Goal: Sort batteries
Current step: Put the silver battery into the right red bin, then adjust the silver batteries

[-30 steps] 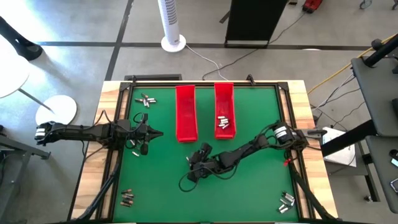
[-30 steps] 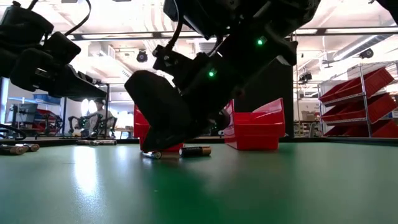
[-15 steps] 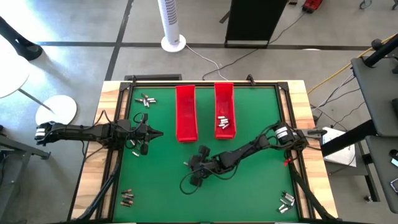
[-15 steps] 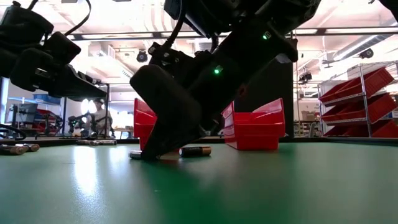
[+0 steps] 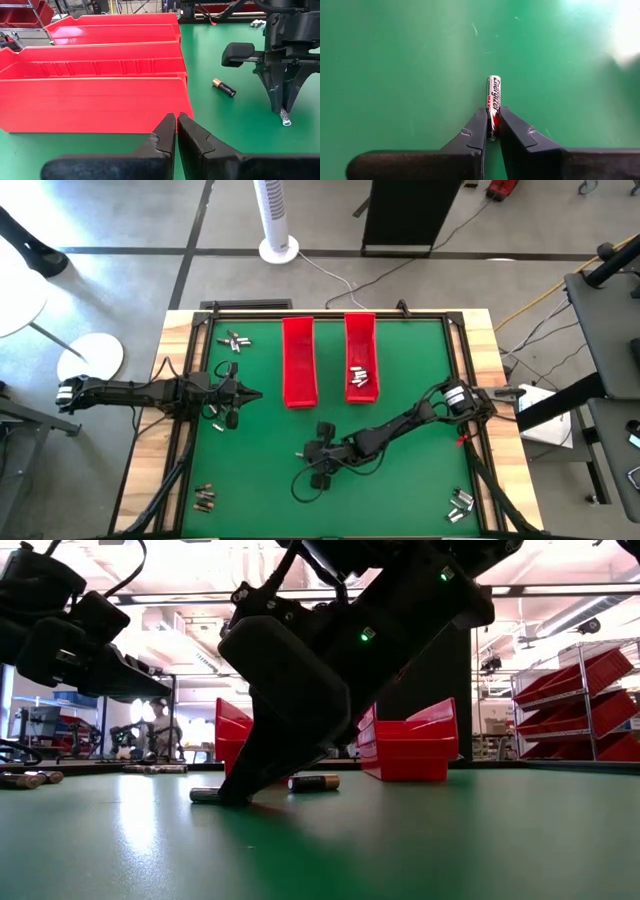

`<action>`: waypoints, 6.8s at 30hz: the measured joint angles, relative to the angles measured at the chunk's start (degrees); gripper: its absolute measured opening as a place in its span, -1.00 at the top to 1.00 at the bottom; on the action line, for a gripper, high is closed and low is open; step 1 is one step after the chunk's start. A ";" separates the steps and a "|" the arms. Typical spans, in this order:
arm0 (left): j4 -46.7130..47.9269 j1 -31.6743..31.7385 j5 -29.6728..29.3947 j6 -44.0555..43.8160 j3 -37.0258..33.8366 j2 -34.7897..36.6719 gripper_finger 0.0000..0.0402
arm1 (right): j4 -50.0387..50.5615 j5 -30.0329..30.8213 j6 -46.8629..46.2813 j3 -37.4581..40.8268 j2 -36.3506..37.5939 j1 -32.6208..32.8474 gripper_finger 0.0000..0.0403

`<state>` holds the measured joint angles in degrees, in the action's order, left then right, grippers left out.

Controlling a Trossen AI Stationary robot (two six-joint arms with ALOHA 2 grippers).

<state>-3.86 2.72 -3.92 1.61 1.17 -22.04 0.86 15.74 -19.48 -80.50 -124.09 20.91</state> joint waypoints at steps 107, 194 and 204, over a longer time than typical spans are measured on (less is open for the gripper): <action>-0.26 0.00 0.00 0.00 -0.01 -0.04 1.00 | 46.82 3.37 24.18 10.32 30.36 -17.45 0.83; -0.37 0.00 0.00 0.00 0.00 -0.13 1.00 | 54.72 -1.14 24.59 -0.50 35.34 -18.81 0.18; -0.39 0.00 0.00 0.00 -0.02 -0.11 1.00 | 55.51 -1.19 -5.39 9.23 37.38 4.67 0.25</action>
<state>-4.25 2.72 -3.92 1.61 1.15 -22.15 56.37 14.55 -24.87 -71.27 -86.71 25.58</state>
